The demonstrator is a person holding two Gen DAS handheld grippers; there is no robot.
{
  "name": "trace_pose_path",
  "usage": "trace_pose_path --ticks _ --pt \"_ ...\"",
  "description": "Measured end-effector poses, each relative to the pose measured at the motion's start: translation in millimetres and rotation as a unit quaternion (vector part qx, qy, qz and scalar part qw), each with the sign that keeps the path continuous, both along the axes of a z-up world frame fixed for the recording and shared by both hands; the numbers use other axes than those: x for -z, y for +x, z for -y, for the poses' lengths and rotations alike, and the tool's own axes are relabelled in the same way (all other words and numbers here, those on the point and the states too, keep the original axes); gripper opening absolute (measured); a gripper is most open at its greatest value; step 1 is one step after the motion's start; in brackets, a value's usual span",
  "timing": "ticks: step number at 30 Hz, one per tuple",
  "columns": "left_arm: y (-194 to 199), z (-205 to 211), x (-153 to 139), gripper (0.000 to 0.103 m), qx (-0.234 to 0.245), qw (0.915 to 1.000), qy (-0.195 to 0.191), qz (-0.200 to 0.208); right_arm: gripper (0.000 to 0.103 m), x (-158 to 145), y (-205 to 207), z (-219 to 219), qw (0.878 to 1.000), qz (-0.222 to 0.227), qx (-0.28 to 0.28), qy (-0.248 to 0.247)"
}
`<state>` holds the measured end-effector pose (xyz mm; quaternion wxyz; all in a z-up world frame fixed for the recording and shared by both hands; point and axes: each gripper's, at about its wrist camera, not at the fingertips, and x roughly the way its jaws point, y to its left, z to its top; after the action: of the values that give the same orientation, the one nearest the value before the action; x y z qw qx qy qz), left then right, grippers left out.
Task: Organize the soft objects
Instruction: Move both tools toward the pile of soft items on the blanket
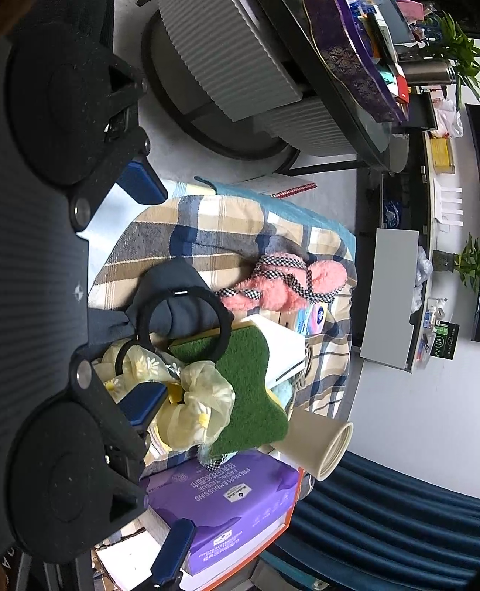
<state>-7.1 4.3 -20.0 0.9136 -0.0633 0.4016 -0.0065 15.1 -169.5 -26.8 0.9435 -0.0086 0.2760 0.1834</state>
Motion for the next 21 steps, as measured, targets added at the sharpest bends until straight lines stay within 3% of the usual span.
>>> trace_pose_path --ticks 10,21 --pt "-1 8 -5 0.103 0.021 0.9996 -0.017 0.007 0.102 5 1 6 1.000 0.001 -0.003 -0.001" --pt "0 23 -4 0.103 0.037 0.9993 -0.009 0.002 0.102 8 -8 -1 0.999 0.005 -0.051 -0.015"
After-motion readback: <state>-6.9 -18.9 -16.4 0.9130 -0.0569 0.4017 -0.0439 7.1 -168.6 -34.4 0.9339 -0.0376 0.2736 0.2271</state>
